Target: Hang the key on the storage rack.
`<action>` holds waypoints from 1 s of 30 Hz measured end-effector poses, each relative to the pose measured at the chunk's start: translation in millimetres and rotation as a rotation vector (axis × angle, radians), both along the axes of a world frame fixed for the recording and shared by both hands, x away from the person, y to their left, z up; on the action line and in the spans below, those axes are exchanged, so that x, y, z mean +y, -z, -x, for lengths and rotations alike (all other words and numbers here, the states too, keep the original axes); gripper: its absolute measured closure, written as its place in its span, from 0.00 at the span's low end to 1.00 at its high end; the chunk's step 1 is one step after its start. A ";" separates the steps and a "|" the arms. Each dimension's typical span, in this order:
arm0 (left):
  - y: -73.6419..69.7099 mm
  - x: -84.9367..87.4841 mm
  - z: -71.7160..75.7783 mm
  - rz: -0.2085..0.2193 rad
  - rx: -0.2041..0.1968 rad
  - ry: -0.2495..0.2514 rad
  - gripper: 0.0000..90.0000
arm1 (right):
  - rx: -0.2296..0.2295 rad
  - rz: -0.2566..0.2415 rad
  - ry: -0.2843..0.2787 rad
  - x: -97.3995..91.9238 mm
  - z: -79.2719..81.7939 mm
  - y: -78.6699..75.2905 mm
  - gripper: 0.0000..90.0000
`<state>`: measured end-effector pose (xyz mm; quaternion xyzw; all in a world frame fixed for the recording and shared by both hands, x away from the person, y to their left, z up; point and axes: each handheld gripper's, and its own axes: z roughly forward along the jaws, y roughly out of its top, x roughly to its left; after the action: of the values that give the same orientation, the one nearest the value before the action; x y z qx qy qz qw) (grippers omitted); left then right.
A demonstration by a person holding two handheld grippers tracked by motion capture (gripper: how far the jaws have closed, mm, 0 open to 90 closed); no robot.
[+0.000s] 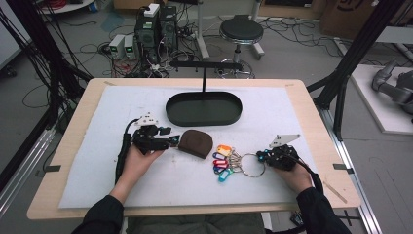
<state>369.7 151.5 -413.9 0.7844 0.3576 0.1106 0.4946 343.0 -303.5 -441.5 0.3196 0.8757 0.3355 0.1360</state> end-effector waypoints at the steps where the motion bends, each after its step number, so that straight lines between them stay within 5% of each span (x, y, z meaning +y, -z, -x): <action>1: -0.1 -0.2 0.2 0.000 -0.001 -0.001 0.50 | 0.001 -0.010 0.014 -0.4 -0.7 0.0 0.97; 12: -1.7 4.7 3.1 0.001 -0.004 -0.007 0.47 | -0.065 -0.204 0.122 -15.4 -5.5 -19.0 0.98; 22: -4.2 5.8 5.4 0.012 -0.034 -0.009 0.47 | -0.027 -0.388 0.130 -6.4 -2.0 -27.5 0.97; 30: -5.9 7.2 6.3 0.021 -0.050 -0.007 0.47 | 0.029 -0.444 0.115 -1.0 -1.8 -25.9 0.96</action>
<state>363.3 158.7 -407.9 0.7749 0.3489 0.1280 0.5113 344.8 -304.5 -415.6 0.3957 0.7627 0.5069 0.0685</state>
